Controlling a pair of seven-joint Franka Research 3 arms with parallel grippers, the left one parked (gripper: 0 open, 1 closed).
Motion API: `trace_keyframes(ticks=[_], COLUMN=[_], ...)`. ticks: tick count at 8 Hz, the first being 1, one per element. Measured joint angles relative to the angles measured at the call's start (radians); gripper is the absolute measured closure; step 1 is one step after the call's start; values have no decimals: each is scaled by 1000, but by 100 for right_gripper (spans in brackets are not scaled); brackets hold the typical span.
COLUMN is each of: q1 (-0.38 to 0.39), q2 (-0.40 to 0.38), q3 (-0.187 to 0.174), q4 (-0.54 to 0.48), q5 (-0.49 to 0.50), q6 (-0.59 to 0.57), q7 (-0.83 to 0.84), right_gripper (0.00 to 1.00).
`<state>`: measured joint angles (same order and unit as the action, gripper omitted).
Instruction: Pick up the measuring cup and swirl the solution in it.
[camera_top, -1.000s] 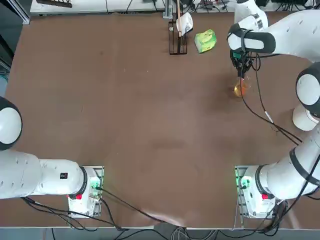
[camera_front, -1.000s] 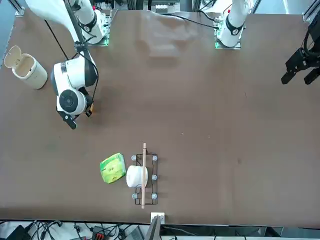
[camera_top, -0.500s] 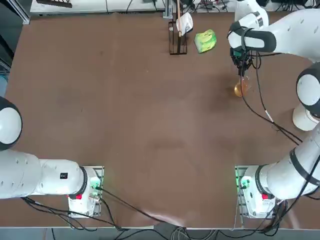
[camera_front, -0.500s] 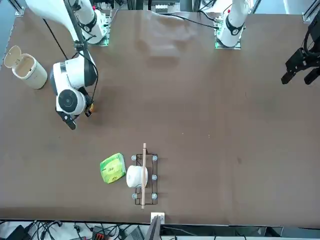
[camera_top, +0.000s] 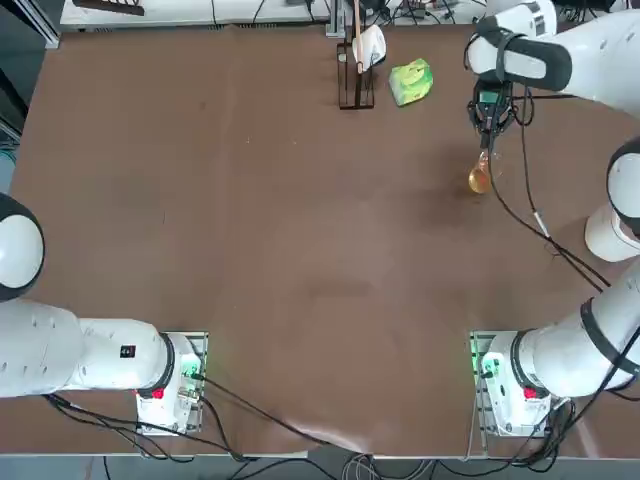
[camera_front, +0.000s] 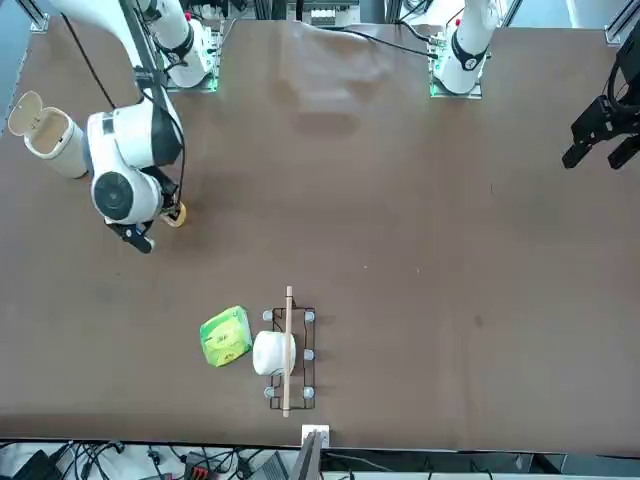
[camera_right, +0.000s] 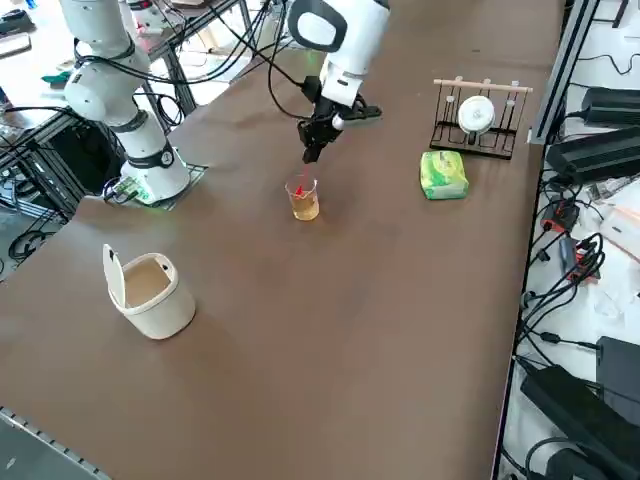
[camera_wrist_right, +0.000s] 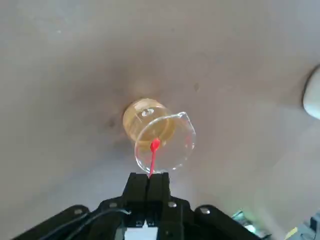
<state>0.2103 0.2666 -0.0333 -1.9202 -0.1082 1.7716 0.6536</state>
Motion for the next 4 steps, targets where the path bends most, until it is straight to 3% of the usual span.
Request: trace_keyframes(ticks=[4], q1=[-11], q2=[-6], q3=[-1], q4=[-6], q5=[14], q6=[0], q7=[-259], right_gripper=[98])
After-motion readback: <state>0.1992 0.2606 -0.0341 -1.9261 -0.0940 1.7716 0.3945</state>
